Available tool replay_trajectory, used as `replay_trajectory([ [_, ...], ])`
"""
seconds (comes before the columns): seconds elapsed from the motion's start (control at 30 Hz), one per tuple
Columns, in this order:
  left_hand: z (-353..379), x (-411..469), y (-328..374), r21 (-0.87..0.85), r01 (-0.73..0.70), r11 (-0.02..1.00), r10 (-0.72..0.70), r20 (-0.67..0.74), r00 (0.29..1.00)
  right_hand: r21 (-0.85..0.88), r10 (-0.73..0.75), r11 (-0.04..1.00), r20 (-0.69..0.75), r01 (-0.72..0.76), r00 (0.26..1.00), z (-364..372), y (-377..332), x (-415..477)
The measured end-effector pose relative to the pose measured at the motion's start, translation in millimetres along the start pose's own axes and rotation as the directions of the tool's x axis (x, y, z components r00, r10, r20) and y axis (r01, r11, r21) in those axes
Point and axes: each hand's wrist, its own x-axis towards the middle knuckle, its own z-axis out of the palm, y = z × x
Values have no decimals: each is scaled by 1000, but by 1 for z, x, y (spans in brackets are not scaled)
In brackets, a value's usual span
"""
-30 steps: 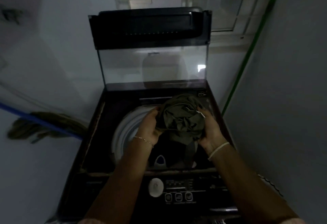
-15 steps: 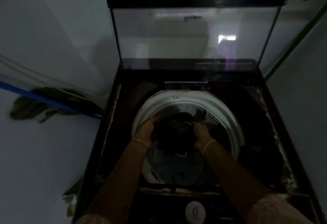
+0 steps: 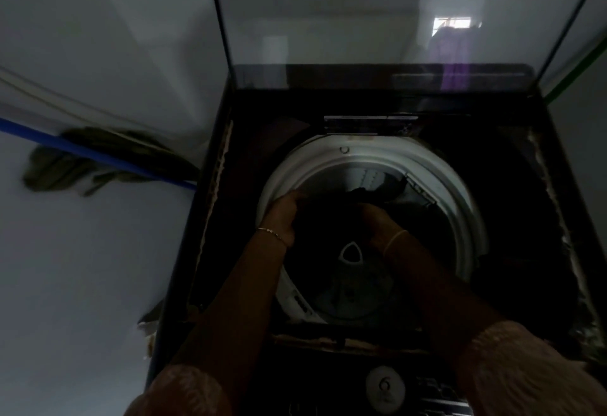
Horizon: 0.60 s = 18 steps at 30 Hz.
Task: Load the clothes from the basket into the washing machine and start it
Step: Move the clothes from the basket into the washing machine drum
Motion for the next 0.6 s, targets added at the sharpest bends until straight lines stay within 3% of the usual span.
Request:
replay_trajectory([
  [0.07,2,-5,0,-29,-17,999,17,-6,1000,-195,-180,966,-27,171,983,6,-3,-21],
  [0.13,6,-12,0,-56,-20,998,21,16,1000,-199,-235,950,48,240,971,22,0,-50],
  [0.17,10,-17,0,-60,-23,998,25,29,999,-266,-366,890,65,370,928,19,-2,-57],
  [0.33,44,-50,-6,-21,-74,997,76,172,982,-185,-427,865,218,466,878,6,-12,-109],
  [0.6,125,-119,-45,12,-123,992,107,427,898,20,-558,824,211,567,803,-89,-21,-201],
])
